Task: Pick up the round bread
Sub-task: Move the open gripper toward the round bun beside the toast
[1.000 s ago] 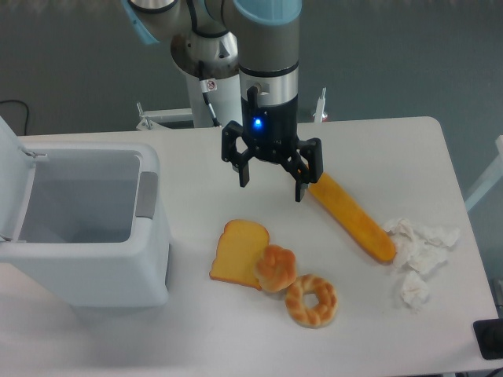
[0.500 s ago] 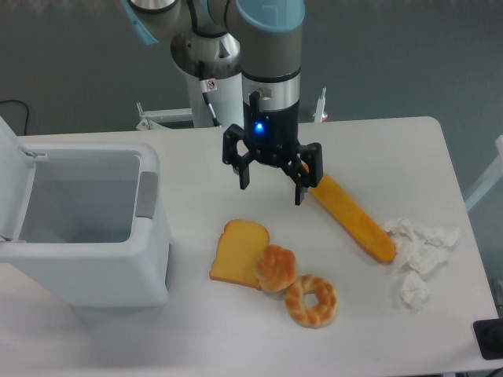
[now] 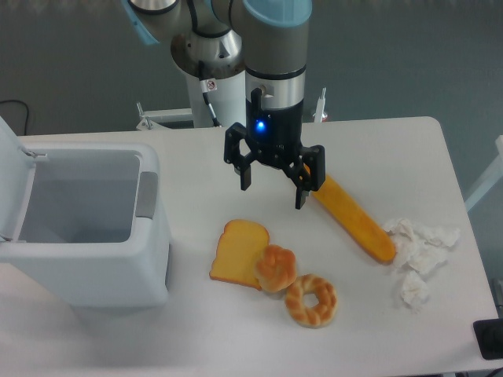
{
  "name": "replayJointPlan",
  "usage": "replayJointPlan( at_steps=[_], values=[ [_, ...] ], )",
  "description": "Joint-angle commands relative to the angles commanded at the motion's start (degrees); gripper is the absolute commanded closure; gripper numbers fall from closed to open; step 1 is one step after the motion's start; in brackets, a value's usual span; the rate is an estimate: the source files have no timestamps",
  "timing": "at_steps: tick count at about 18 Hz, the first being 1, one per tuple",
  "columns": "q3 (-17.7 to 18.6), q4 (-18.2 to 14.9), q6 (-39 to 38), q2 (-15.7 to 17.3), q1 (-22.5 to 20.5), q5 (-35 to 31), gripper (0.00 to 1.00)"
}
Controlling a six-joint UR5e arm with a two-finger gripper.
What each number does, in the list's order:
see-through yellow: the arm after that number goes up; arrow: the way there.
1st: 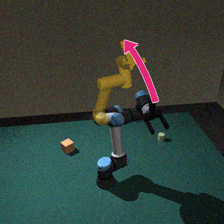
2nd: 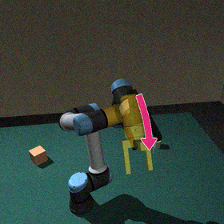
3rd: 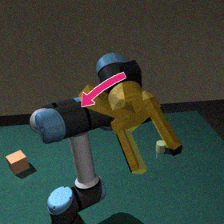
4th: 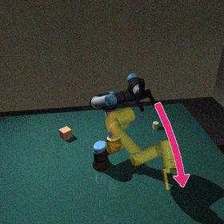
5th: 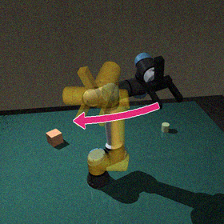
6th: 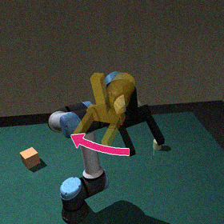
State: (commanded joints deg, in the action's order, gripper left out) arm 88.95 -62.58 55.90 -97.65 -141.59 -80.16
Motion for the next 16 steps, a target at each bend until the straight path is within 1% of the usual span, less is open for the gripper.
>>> replayJointPlan(
  at_steps=[5,9,12,15,16],
  values=[
    [-0.35,-0.09,0.26,0.0,0.17,0.09,0.0],
    [0.17,0.18,0.53,-1.49,-0.09,-0.35,0.0],
    [1.4,0.18,0.44,-1.76,0.09,-2.36,0.0],
    [4.56,0.18,0.44,-1.85,0.09,-4.74,0.0],
    [4.83,0.18,0.44,-1.84,0.09,-5.01,0.0]
  ],
)
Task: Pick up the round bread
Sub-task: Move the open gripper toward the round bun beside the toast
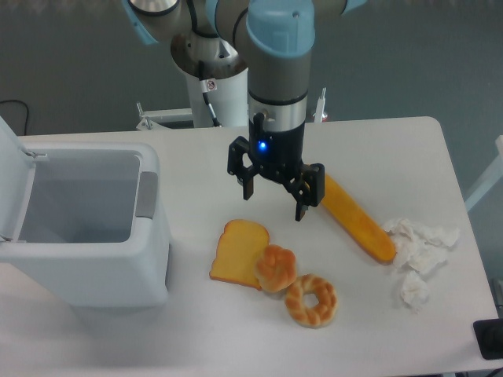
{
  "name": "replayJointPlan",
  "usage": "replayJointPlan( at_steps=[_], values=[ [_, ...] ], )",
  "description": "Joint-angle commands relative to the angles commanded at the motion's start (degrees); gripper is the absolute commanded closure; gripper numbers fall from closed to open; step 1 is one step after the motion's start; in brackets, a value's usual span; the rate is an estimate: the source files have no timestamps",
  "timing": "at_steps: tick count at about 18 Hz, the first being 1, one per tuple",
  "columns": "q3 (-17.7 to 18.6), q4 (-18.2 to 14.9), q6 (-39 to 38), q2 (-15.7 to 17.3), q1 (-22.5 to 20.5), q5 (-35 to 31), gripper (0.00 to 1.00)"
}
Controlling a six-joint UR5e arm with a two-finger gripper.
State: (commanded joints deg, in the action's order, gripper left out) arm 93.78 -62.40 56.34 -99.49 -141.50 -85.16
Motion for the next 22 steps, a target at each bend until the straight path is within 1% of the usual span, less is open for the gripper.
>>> replayJointPlan(
  at_steps=[2,3,6,8,10,12,15,17,20,22],
  values=[
    [1.05,-0.18,-0.17,0.17,0.0,-1.22,0.0],
    [2.62,0.17,0.0,0.7,0.09,-2.36,0.0],
    [2.73,0.35,-0.18,1.05,-0.79,-2.38,0.0],
    [2.99,1.4,-0.44,0.97,-1.67,-2.2,0.0],
    [3.43,3.51,-0.62,0.7,-2.02,-0.45,0.0],
    [3.25,3.69,-0.7,0.44,-2.63,0.0,0.0],
    [3.52,4.04,-0.27,-1.4,-2.55,-0.53,0.0],
    [2.12,3.61,-0.7,-1.93,-2.9,-0.35,0.0],
    [1.23,3.6,-0.7,-6.05,-3.08,-0.7,0.0],
    [1.06,3.78,-0.79,-7.2,-3.08,-0.44,0.0]
  ],
)
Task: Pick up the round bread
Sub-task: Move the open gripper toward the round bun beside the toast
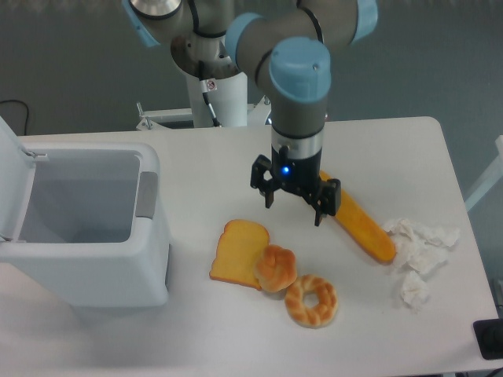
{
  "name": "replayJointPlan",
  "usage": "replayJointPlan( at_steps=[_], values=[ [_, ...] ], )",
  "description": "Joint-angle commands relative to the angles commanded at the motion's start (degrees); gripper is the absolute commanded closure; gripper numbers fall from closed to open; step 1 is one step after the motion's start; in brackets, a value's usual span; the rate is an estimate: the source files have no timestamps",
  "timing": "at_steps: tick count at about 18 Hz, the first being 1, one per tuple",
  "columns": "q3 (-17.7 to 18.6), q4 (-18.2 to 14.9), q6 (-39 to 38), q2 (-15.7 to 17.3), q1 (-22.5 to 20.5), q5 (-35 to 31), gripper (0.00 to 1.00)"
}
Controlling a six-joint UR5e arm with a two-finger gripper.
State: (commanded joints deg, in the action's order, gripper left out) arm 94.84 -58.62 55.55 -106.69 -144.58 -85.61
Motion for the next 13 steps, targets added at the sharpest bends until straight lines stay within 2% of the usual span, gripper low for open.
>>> replayJointPlan(
  at_steps=[2,5,13],
  values=[
    [-1.4,-0.09,-0.09,-1.66,0.0,0.35,0.0],
    [-4.21,0.09,0.35,-6.06,0.61,0.44,0.0],
    [-4.92,0.18,4.92,-9.05,0.97,1.41,0.0]
  ],
)
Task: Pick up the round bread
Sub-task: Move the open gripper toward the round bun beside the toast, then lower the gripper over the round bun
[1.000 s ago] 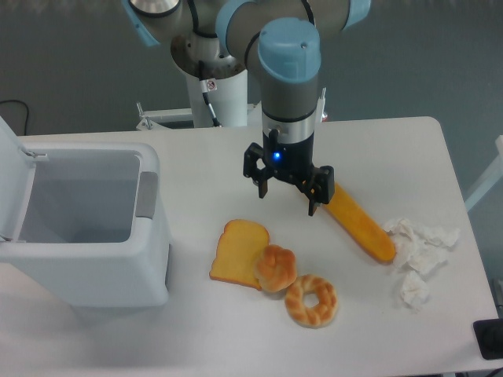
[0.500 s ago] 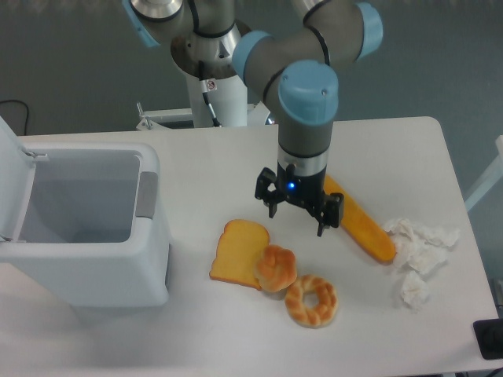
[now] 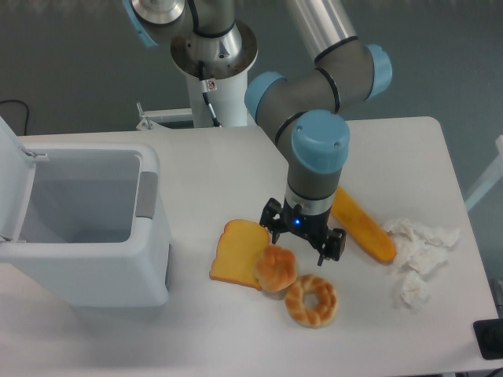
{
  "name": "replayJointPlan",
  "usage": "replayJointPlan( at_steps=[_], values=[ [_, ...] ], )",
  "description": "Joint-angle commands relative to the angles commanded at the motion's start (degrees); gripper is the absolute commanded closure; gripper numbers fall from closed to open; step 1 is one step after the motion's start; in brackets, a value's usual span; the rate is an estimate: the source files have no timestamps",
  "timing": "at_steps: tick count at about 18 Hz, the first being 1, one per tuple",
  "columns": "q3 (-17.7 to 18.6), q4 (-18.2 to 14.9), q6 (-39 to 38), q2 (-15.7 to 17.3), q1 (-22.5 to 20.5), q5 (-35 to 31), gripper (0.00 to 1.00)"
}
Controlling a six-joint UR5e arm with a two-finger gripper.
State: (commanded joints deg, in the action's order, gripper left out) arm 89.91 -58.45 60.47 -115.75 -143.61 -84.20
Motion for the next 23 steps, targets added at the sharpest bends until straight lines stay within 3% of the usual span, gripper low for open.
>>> replayJointPlan(
  at_steps=[10,23],
  values=[
    [0.0,0.26,1.58,-2.29,0.7,-0.09,0.0],
    [-0.44,0.35,17.83,-4.75,1.05,-1.49,0.0]
  ],
)
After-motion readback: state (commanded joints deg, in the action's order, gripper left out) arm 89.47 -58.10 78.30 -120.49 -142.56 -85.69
